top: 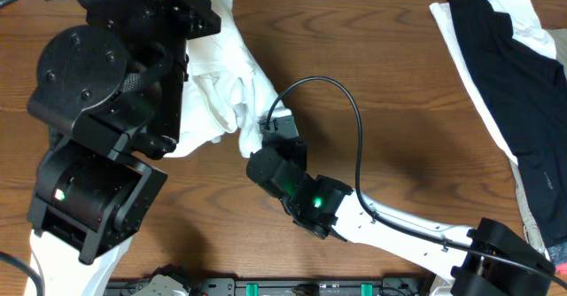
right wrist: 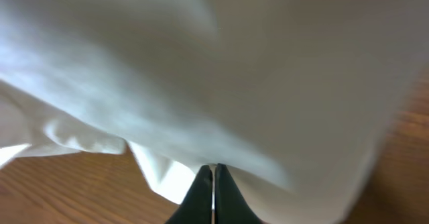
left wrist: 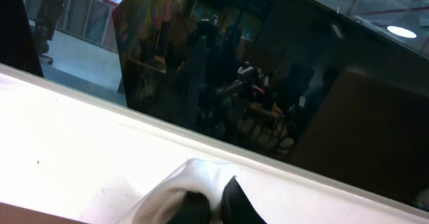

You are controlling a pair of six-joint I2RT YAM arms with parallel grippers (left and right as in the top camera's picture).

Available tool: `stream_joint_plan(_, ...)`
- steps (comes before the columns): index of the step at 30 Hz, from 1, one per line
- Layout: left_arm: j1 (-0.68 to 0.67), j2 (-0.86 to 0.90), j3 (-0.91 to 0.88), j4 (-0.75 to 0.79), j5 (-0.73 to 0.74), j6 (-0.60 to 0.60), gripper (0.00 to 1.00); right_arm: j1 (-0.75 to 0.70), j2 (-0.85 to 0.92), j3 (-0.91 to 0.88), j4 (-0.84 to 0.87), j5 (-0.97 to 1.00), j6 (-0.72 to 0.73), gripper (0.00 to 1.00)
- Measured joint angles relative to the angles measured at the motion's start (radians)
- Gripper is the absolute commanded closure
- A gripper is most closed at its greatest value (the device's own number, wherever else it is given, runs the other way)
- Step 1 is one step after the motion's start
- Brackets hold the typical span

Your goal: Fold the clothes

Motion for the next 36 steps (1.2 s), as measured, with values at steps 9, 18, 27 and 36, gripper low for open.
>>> stream_joint_plan(9, 0.0, 0.0, 0.0, -0.002, -0.008, 0.055, 0.94, 0.0, 0.001, 0.0, -0.122, 0.003, 0.0, 0.99)
stream_joint_plan(18, 0.0, 0.0, 0.0, 0.024, -0.019, 0.063, 0.94, 0.0, 0.002, 0.0, 0.022, -0.085, -0.03, 0.52)
stream_joint_plan(27, 0.0, 0.002, 0.0, 0.041, -0.019, 0.067, 0.94, 0.0, 0.002, 0.0, 0.062, -0.114, -0.037, 0.45)
stream_joint_plan(36, -0.015, 0.002, 0.0, 0.047, -0.023, 0.067, 0.94, -0.003, 0.002, 0.0, 0.103, -0.113, -0.042, 0.67)
